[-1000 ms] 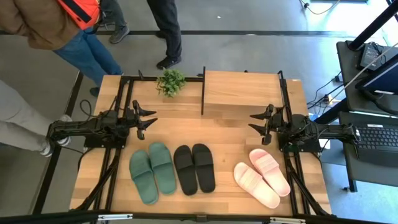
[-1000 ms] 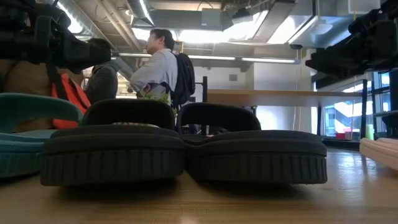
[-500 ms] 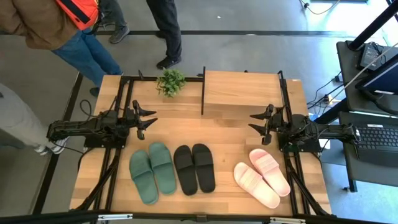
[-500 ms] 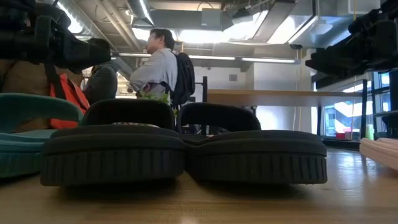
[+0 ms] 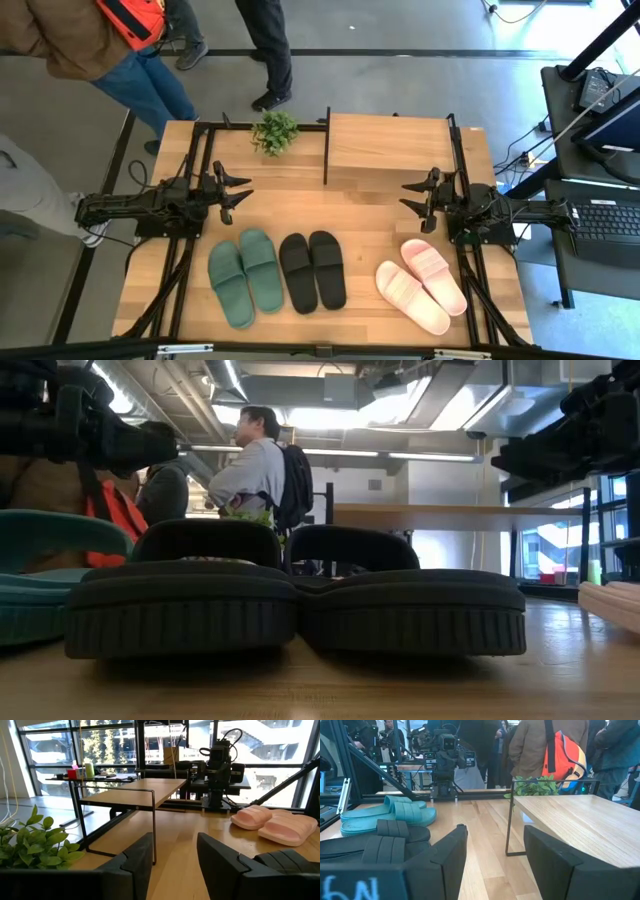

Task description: Pick and place slides into the shelf

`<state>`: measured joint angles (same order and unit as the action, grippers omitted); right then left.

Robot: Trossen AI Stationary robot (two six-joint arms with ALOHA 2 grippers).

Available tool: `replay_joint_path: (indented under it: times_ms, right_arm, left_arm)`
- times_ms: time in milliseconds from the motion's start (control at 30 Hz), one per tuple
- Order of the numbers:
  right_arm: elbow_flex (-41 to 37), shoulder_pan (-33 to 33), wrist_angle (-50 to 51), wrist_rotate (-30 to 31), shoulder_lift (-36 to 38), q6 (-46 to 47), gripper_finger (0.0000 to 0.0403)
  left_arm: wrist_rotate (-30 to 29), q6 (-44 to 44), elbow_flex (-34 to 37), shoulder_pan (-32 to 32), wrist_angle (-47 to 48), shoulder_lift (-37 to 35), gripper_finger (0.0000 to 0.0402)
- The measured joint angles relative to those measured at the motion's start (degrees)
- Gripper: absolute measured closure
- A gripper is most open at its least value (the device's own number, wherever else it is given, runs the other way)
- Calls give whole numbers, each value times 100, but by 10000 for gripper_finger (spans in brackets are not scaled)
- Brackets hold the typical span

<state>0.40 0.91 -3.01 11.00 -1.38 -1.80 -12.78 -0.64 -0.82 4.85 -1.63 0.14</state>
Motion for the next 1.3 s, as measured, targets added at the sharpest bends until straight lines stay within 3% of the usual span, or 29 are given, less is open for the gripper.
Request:
replay_joint_path:
  times_ms: [967,1300]
  right_arm:
    - [0,1,-105,2,1,627,206]
    - [0,4,-103,8,-19,338,206]
  left_arm:
    - [-21,-9,0,1,-35,0,256]
    - [-23,-9,0,-1,-160,0,256]
